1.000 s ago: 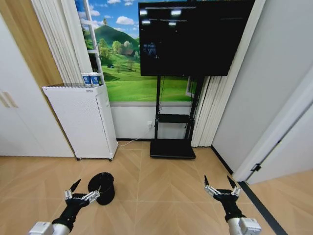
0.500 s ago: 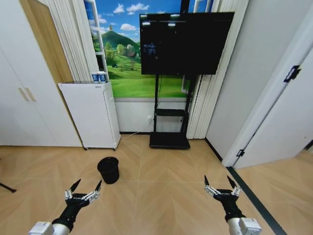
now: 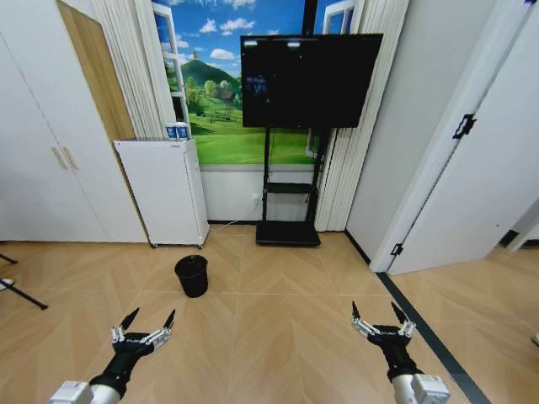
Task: Pick up the trash bin and place the garbage on the floor into it.
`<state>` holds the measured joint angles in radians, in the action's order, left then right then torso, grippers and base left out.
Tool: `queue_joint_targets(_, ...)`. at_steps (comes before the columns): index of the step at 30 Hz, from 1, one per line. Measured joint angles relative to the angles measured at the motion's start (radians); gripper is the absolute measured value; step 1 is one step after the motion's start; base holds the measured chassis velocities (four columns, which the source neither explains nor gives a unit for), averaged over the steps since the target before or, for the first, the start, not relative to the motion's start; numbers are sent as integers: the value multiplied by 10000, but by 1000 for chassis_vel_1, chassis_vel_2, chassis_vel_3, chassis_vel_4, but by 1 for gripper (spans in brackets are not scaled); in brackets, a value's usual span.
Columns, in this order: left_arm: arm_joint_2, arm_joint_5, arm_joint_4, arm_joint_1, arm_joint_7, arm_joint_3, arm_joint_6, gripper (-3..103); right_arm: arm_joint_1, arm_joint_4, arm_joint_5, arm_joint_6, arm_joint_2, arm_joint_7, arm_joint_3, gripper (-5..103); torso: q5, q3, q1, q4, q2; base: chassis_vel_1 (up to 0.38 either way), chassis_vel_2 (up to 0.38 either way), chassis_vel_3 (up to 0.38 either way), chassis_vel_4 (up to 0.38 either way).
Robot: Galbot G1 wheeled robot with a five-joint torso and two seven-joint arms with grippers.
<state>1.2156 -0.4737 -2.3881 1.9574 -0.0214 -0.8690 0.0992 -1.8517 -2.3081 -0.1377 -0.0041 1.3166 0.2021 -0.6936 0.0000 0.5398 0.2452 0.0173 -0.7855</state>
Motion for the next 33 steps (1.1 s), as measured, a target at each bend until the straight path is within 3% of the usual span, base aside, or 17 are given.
queue_joint_targets(17,0,0,0,0,2,0,0,100,2,-1,0,0,0,0,1,100,-2,-1,1,0,2,24,54,-26,-46)
queue_joint_targets(33,0,0,0,0,1,-1,0,100,2,-1,0,0,0,0,1,100,4,-1,-1,0,2,-128,-125,132,122)
